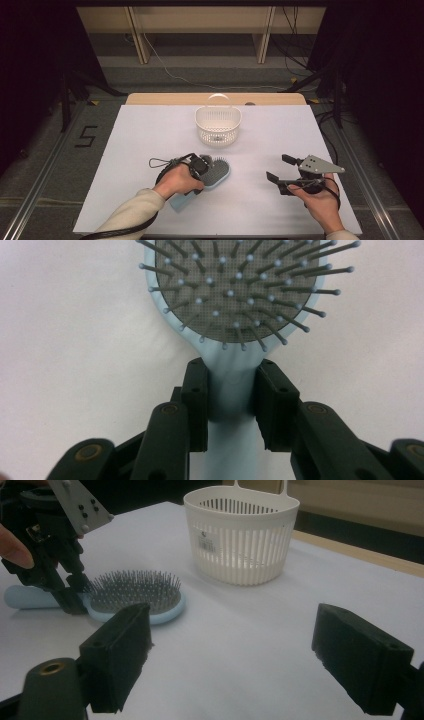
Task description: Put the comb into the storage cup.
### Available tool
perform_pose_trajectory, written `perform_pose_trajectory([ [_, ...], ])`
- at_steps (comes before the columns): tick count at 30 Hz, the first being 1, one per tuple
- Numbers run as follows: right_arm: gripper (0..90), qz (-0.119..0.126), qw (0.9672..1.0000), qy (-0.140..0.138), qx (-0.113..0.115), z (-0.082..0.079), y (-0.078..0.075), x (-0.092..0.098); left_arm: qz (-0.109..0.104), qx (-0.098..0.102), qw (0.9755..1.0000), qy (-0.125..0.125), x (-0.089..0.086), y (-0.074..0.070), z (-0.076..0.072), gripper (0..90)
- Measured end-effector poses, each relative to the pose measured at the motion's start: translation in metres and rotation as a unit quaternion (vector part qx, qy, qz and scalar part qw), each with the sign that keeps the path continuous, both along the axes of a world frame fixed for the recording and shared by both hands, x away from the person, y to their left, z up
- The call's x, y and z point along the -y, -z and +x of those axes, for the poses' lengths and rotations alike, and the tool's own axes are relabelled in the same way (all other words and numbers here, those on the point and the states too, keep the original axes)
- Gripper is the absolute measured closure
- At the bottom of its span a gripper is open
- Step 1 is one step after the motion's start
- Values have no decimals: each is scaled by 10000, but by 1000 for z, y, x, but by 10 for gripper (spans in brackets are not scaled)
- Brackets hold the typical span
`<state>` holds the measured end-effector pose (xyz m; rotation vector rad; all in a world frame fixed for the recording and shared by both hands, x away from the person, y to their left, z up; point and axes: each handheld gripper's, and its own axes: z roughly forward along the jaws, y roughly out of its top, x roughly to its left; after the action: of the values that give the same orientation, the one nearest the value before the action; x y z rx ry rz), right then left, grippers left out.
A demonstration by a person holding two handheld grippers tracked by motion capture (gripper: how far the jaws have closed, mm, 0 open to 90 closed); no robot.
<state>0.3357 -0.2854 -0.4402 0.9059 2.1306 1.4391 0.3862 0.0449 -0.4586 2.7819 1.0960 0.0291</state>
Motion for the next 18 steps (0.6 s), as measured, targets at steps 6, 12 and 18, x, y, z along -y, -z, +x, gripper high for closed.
perform_pose_trajectory([
  [6, 167, -9, 10000, 9, -1, 0, 0, 0, 2, 9, 10000, -2, 0, 0, -1, 691],
  [12, 167, -9, 10000, 23, 9, 0, 0, 1, -8, 32, 10000, -2, 0, 0, -2, 693],
  [18, 167, -12, 10000, 19, 8, 0, -1, 1, -36, 40, 10000, 11, -1, 0, -2, 695],
])
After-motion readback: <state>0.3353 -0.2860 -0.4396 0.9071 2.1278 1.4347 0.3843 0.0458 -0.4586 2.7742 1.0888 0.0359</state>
